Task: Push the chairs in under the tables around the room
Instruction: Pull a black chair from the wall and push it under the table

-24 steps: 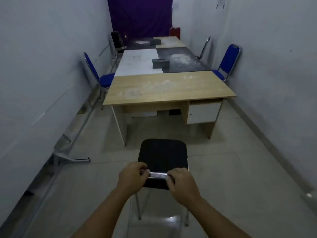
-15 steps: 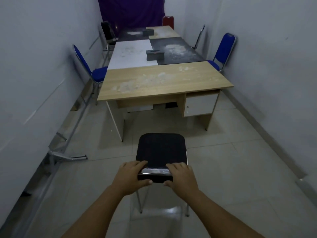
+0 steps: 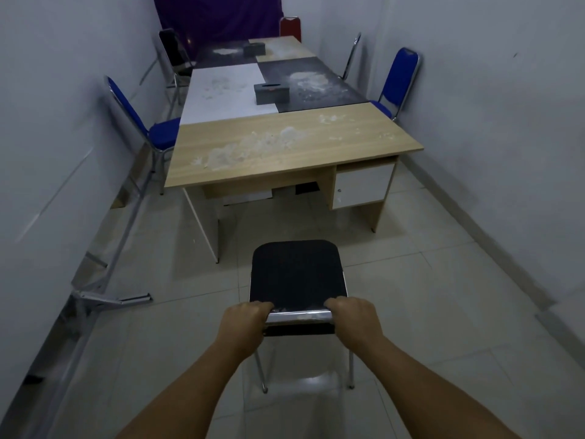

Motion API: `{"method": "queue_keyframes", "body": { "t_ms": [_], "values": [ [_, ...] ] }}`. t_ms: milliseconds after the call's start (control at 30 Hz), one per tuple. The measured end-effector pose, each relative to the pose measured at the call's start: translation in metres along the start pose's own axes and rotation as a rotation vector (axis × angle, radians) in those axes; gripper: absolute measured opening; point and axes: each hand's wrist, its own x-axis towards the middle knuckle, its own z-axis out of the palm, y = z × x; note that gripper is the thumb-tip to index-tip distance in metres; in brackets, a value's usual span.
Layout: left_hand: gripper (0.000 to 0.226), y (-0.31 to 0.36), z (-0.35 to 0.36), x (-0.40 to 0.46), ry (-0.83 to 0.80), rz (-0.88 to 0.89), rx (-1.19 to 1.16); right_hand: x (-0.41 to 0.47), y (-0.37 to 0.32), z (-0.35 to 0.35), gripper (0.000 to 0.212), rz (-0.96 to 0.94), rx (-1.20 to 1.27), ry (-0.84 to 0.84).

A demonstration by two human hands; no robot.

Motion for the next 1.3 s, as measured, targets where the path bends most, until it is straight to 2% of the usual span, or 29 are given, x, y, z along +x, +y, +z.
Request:
{"method": "queue_keyframes", "body": {
  "t_ms": [100,467,933,1300],
  "values": [
    [0.028,0.001,0.006,0.01,0.006,-0.003,-0.003,0.01,0.009,0.003,0.027,-0.005,-0.016,0.028],
    [0.033,0.007,-0.003,0.067,0.141,0.003,-0.068,0.072,0.047,-0.004,0.022,-0.083,0.004,0.068],
    [0.029,0.015,-0.02,0.129,0.193,-0.096,-0.092,0.139,0.075,-0.015,0.039,-0.175,0.047,0.141],
    [0.039,-0.019,-0.044,0.167,0.245,-0.127,-0.069,0.182,0.059,-0.037,0.047,-0.22,0.121,0.22]
  ]
}}
